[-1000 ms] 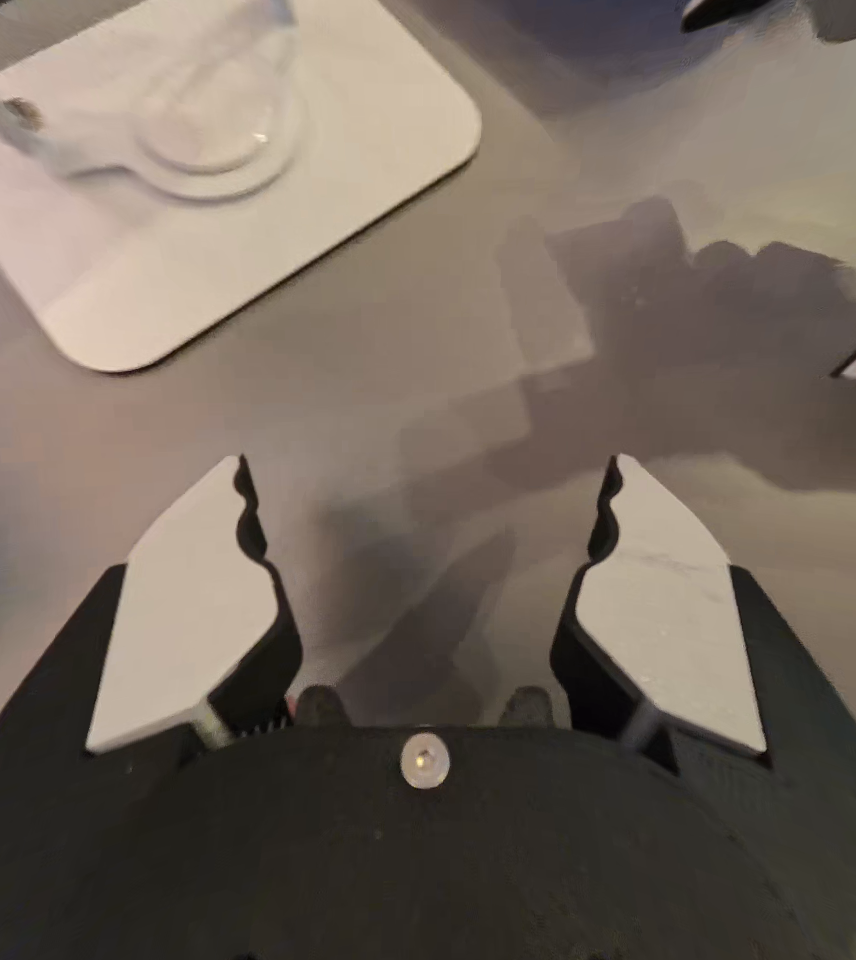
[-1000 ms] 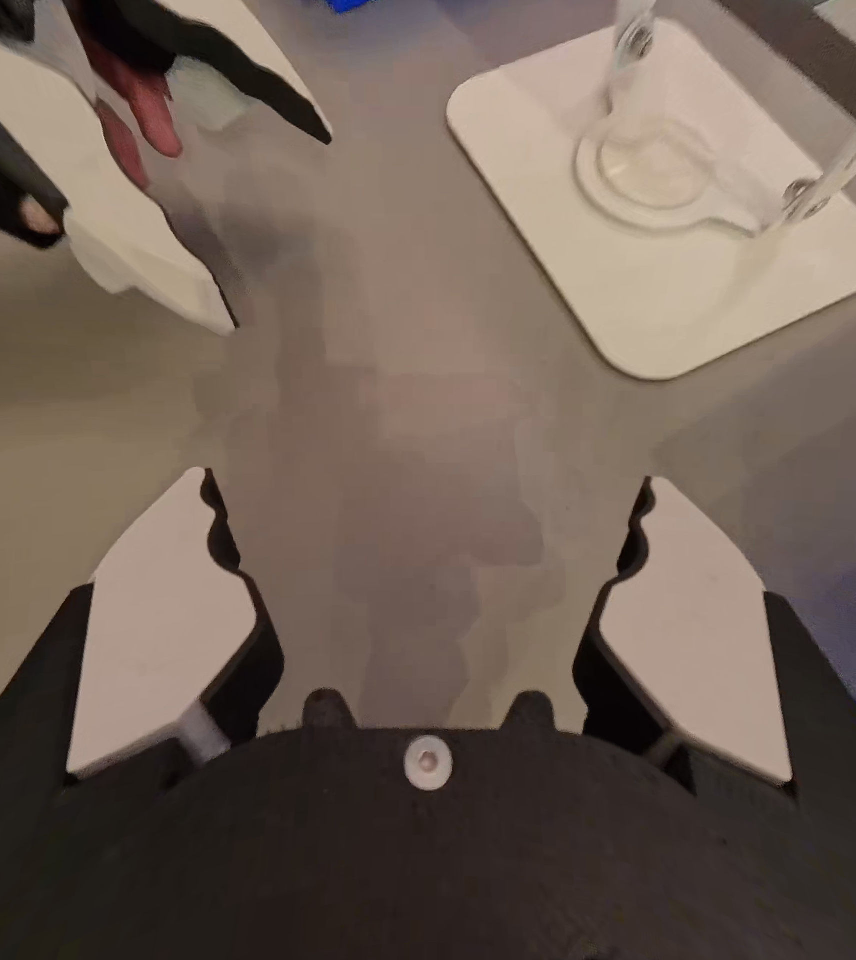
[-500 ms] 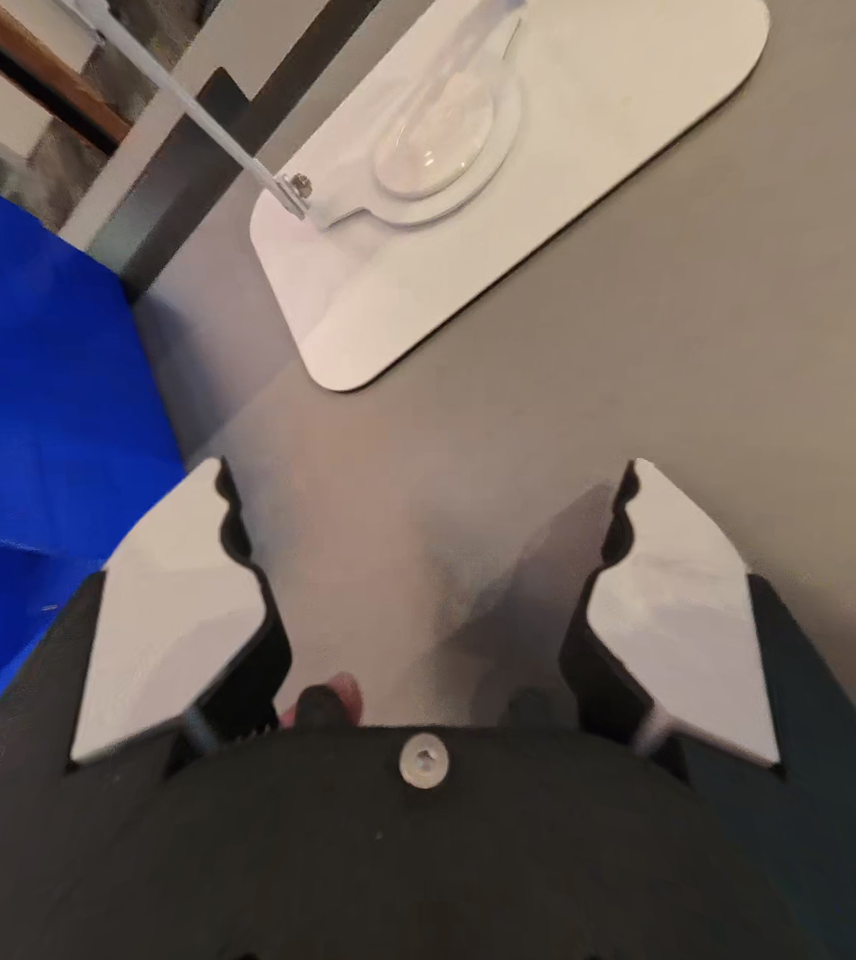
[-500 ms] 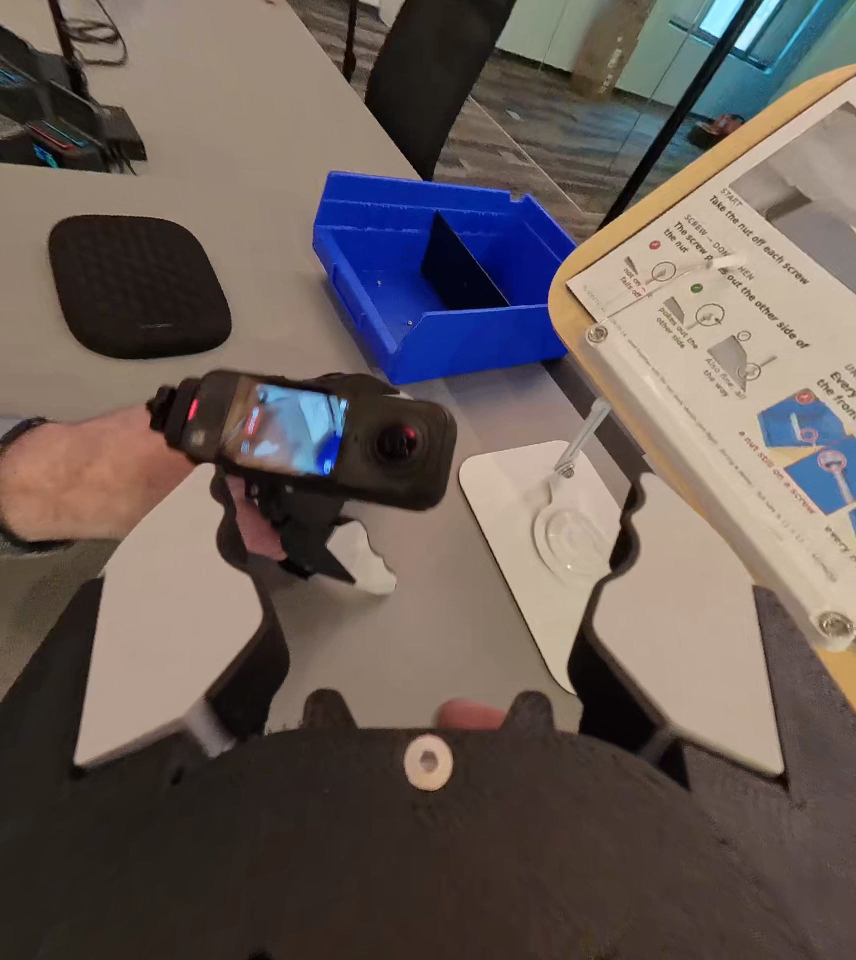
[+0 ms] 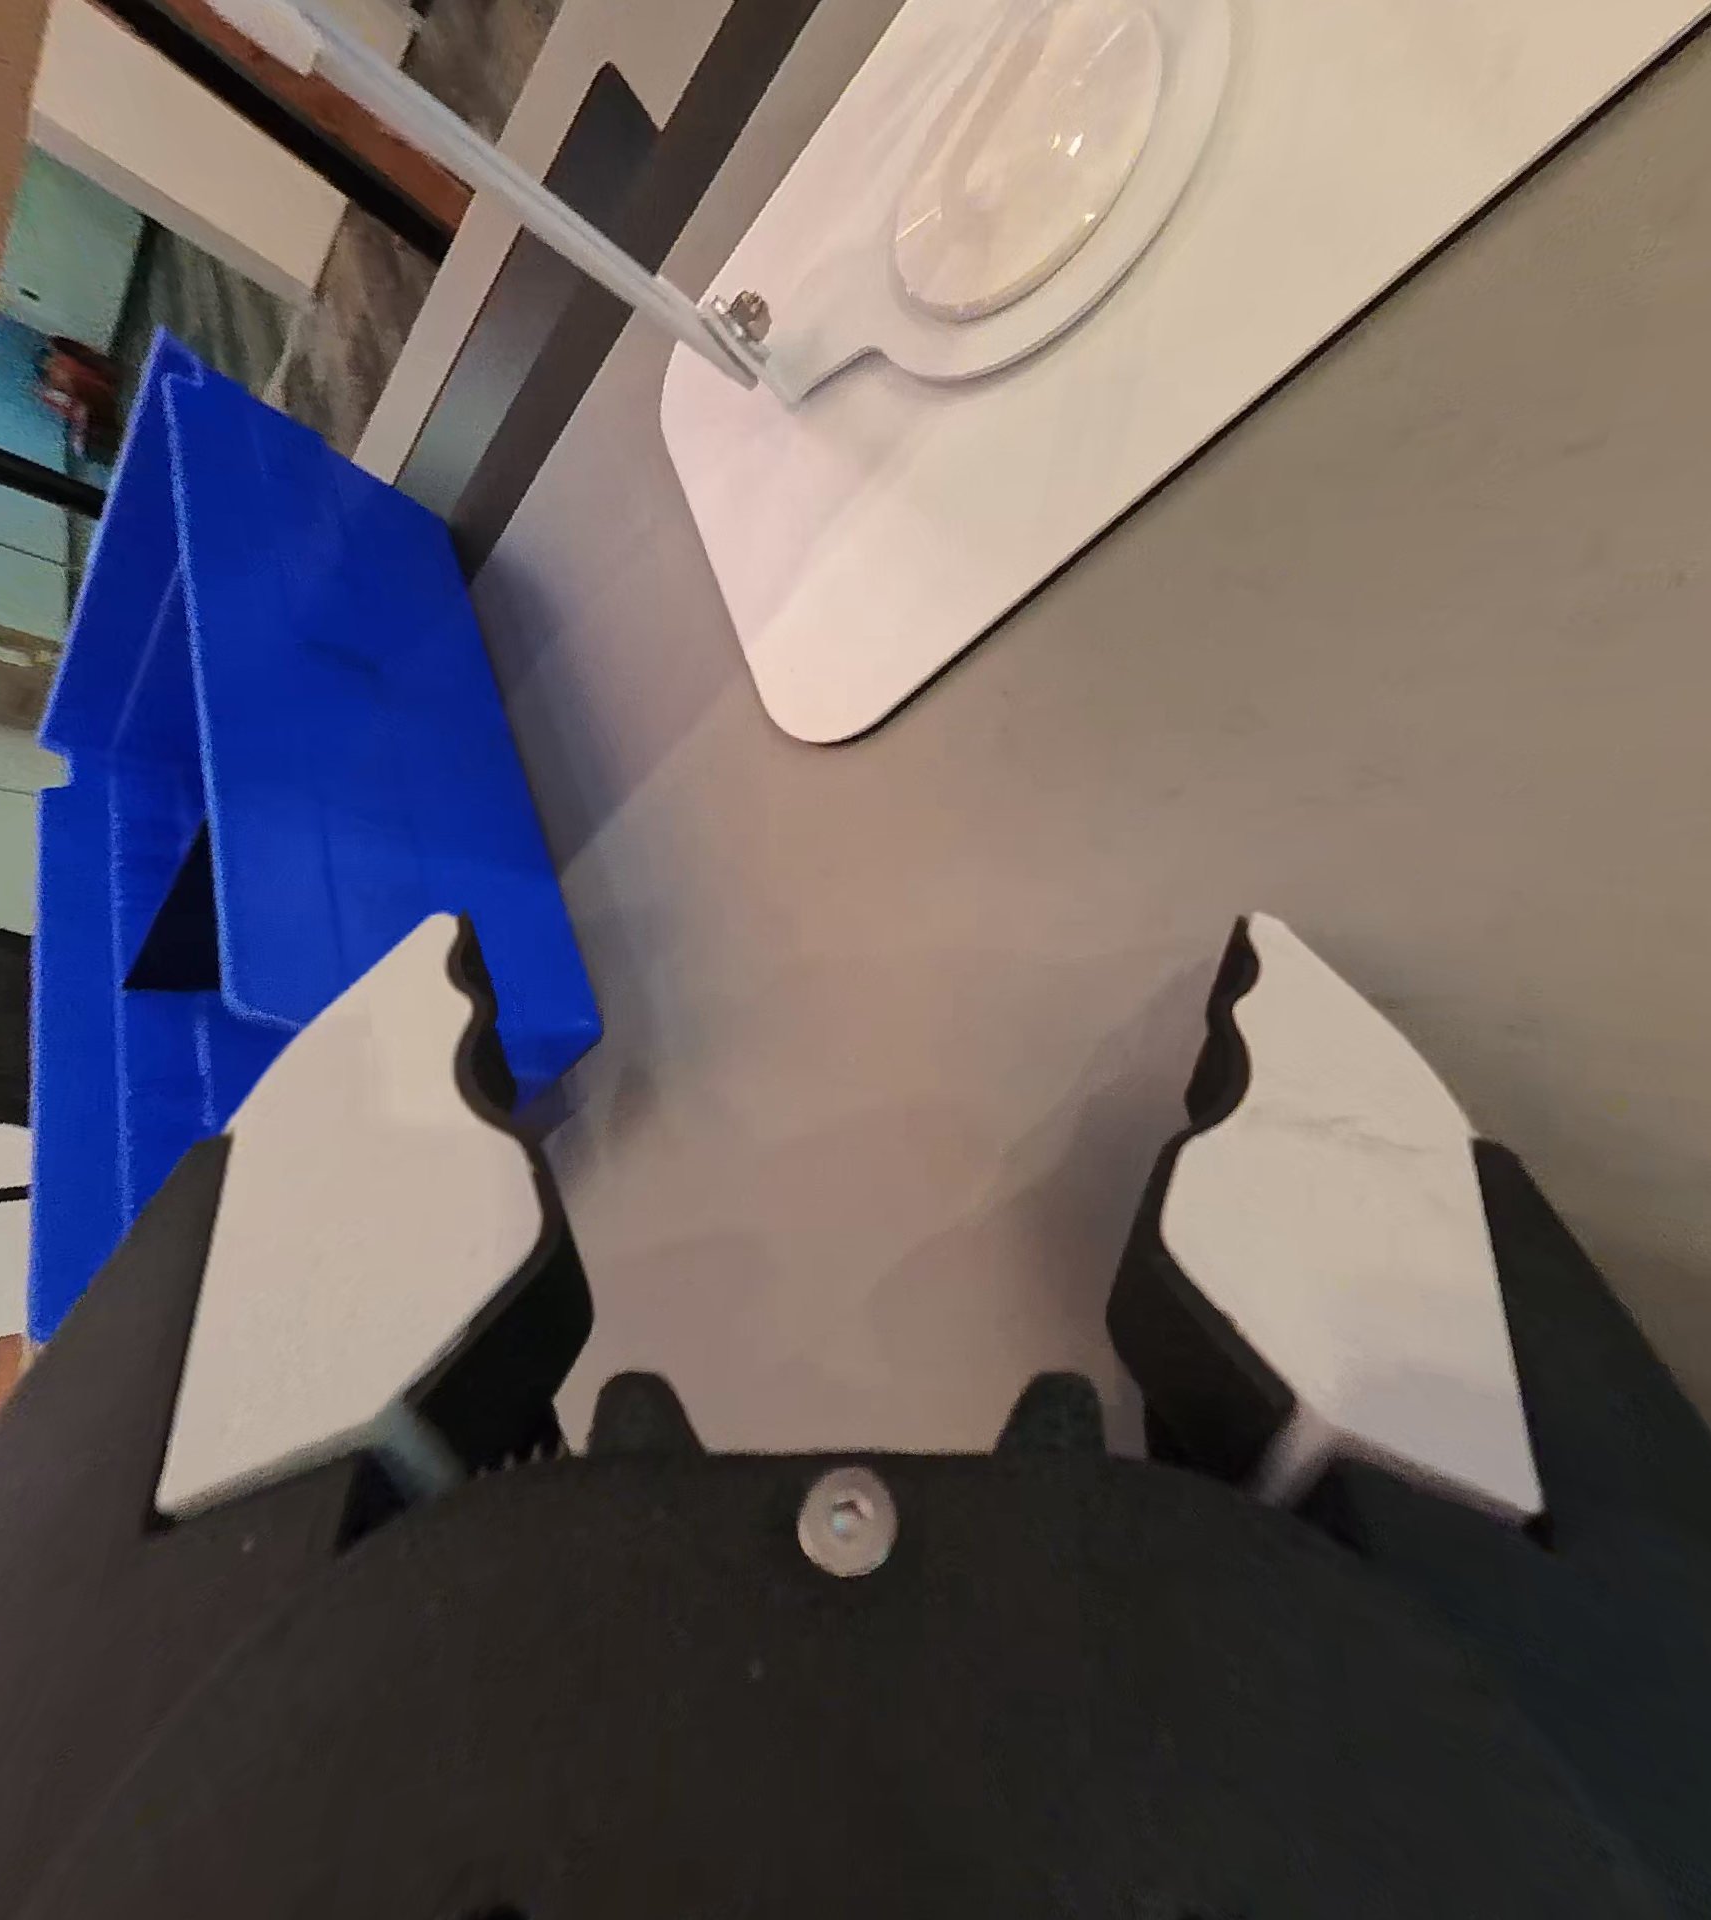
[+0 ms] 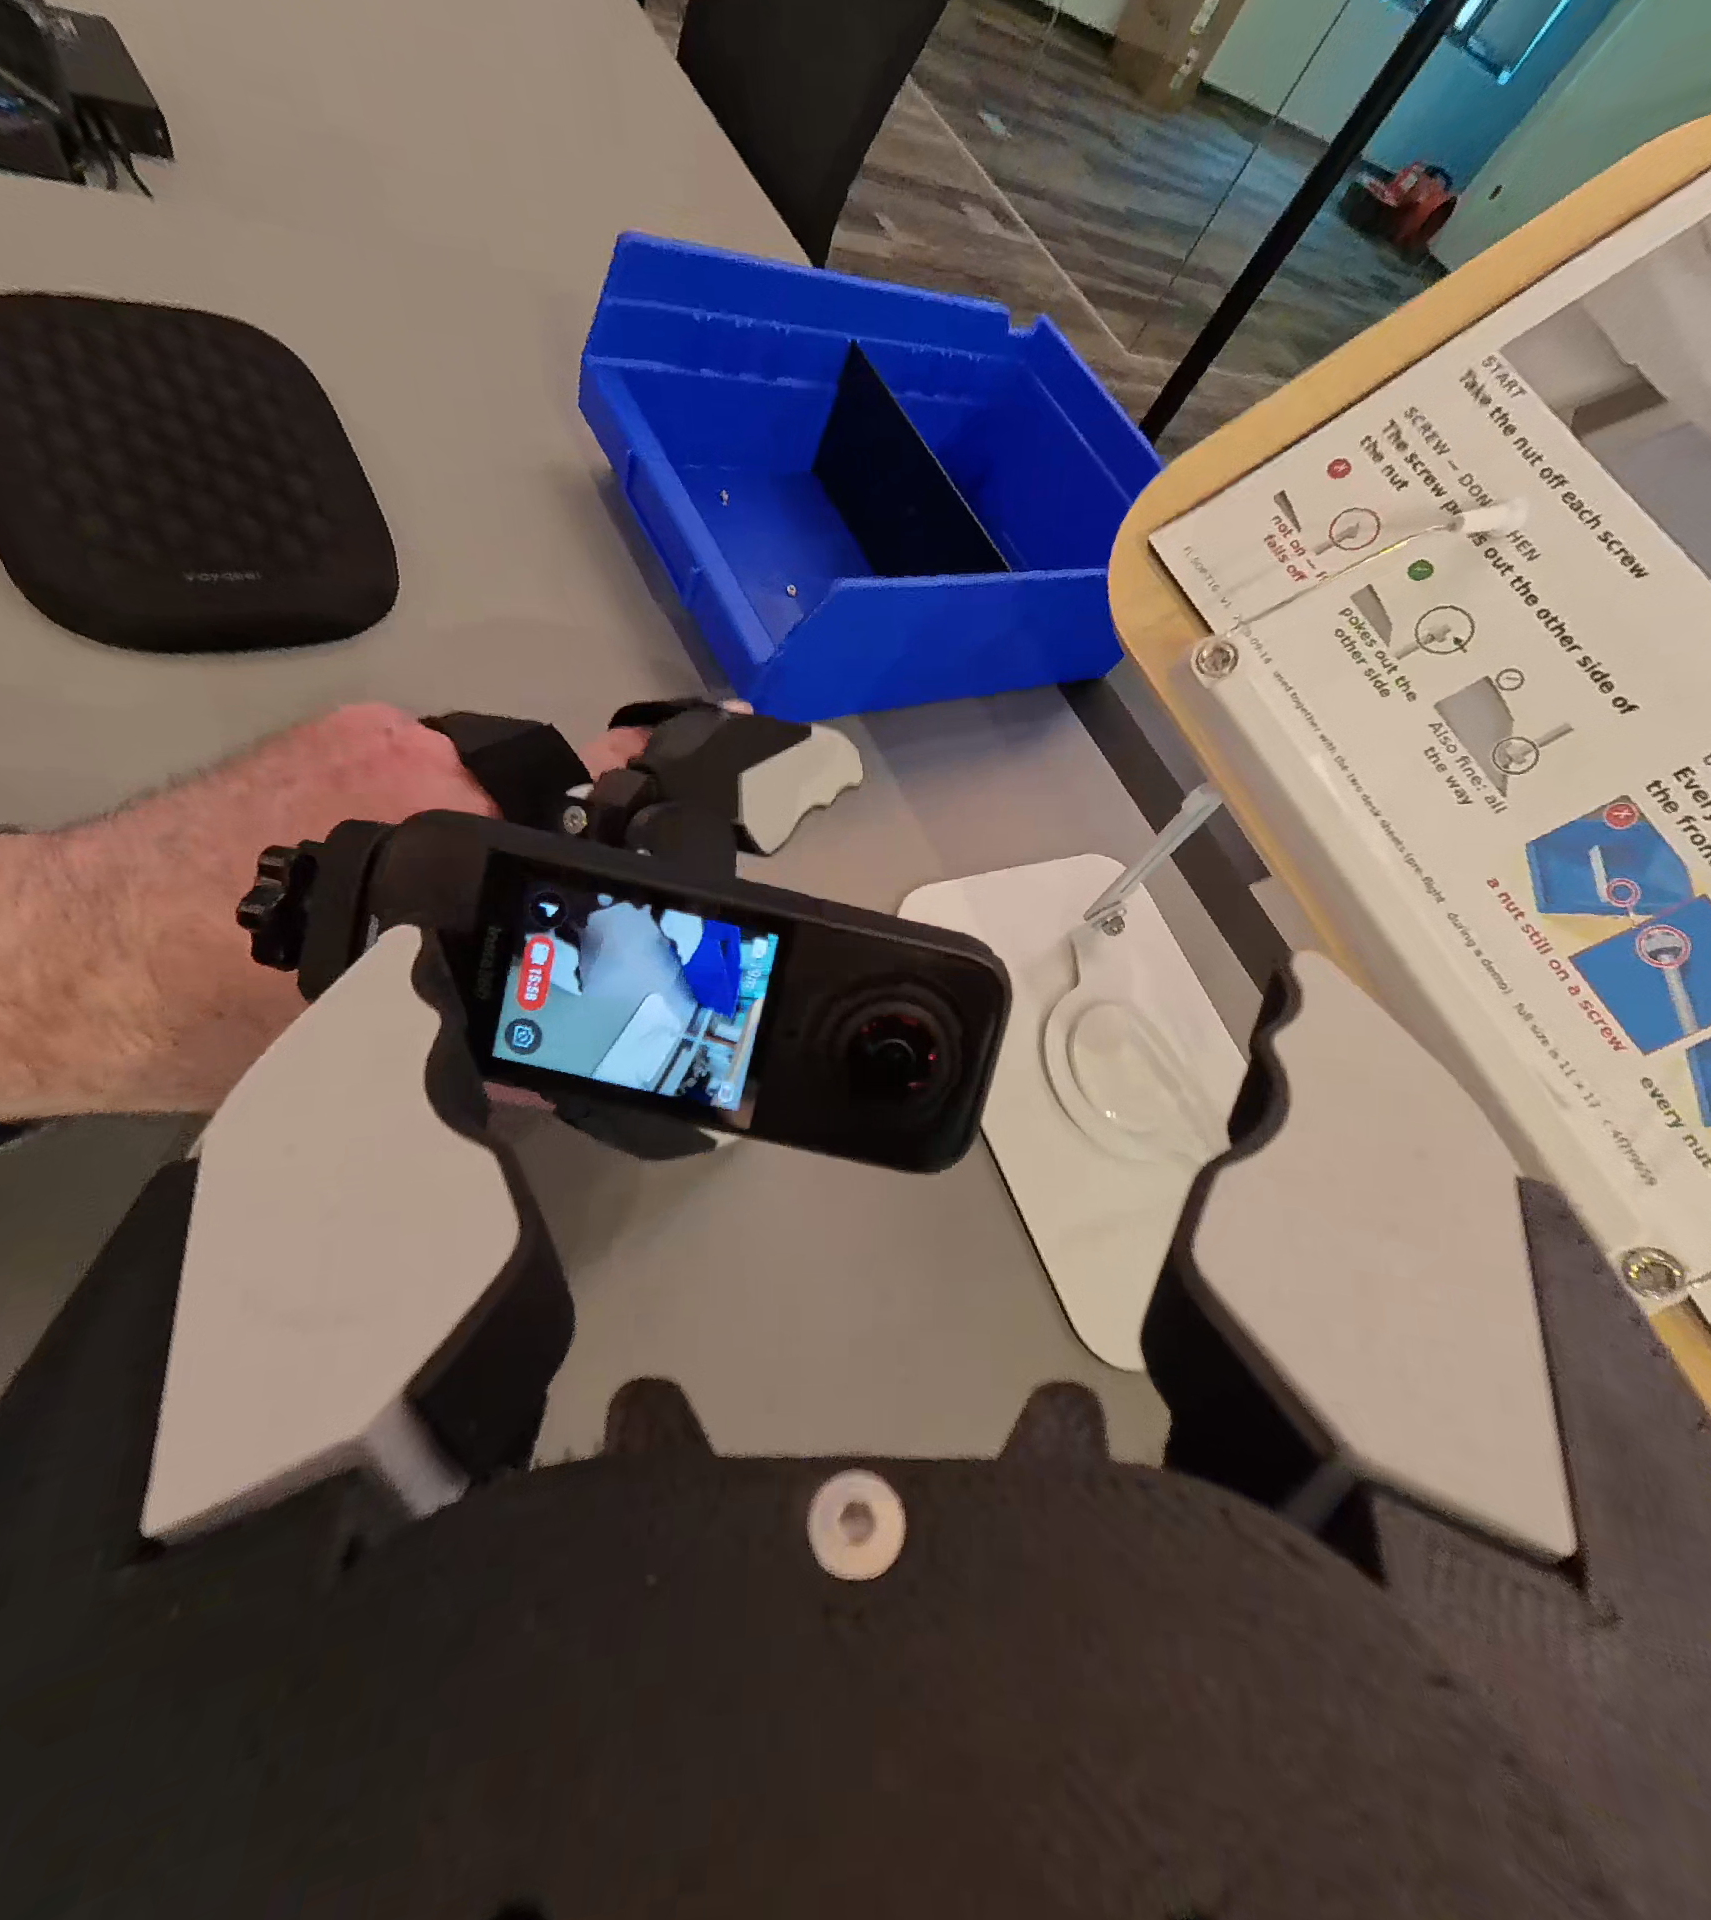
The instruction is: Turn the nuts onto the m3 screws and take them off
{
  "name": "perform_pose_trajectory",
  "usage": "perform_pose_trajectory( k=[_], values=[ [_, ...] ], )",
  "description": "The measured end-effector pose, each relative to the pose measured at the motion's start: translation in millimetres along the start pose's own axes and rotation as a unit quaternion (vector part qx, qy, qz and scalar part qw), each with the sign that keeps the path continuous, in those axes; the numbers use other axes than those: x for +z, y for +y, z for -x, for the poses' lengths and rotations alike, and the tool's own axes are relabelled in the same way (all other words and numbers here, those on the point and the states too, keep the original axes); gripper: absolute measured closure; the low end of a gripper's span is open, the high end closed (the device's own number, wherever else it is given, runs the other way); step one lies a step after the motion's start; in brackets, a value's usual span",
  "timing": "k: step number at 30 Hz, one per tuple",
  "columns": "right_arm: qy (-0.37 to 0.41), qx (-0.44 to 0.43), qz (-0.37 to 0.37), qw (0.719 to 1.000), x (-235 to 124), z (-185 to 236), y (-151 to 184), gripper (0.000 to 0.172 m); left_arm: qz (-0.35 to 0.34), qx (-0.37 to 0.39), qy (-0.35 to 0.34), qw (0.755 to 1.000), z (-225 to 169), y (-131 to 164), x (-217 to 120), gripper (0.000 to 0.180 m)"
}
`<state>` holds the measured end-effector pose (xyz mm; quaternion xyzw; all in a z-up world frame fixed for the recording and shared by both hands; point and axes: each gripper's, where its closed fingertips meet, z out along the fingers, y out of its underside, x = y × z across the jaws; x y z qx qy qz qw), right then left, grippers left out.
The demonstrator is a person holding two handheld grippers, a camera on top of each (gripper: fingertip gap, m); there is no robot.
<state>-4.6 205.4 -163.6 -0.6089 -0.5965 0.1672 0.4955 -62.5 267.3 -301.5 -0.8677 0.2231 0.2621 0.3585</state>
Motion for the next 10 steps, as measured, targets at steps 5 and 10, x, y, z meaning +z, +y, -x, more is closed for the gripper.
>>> perform_pose_trajectory(
  k=[5, 10],
  values=[
    [0.019, -0.046, 0.034, 0.998, 2.7, -0.7, 1.7, 0.029, 0.012, 0.005, -0.017, 1.000, 2.9, 2.1, 4.2, 0.056],
    [0.031, -0.057, 0.022, 0.998, -4.2, -5.4, -7.5, 0.024, -0.007, -0.004, -0.023, 1.000, 12.8, 2.5, 2.4, 0.063]
  ],
)
